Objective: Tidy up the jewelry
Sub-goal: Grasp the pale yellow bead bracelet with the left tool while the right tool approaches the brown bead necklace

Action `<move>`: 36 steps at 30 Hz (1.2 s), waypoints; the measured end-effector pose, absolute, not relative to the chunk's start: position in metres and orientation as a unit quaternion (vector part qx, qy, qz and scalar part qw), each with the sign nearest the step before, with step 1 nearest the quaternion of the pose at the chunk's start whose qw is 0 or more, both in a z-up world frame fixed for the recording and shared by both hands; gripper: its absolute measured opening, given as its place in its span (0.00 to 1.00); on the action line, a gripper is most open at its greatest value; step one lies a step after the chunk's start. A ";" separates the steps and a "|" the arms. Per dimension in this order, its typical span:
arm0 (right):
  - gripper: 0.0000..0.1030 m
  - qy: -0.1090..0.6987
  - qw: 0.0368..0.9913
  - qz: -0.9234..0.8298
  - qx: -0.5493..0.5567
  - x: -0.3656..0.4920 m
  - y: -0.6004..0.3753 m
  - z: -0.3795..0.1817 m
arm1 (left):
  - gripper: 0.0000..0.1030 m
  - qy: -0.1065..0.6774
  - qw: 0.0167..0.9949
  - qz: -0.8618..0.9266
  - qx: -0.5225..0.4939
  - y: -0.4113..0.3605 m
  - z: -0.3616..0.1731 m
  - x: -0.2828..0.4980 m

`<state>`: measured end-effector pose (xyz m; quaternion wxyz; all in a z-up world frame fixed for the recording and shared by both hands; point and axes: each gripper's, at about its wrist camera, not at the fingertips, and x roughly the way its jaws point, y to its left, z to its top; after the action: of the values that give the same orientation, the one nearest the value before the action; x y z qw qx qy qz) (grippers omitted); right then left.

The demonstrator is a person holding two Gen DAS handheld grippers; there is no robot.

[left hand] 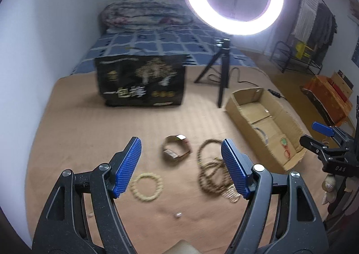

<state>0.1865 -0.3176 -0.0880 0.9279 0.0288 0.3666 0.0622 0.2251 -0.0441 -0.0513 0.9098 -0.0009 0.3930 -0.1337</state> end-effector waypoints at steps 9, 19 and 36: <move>0.93 0.391 0.914 0.110 0.020 0.196 -0.268 -0.102 | 0.74 0.417 0.904 -0.092 -0.023 0.030 -0.068 0.211; 0.93 0.427 0.892 0.147 0.018 0.210 -0.225 -0.128 | 0.74 0.431 0.899 -0.060 -0.044 0.082 -0.089 0.208; 0.93 0.516 0.837 0.184 -0.017 0.229 -0.190 -0.195 | 0.63 0.505 0.857 -0.097 -0.036 0.048 -0.155 0.237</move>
<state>0.2294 -0.1904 -0.1952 0.8366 -0.0169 0.5157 0.1841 0.2372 0.0477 -0.1550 0.8568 -0.0361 0.5051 -0.0971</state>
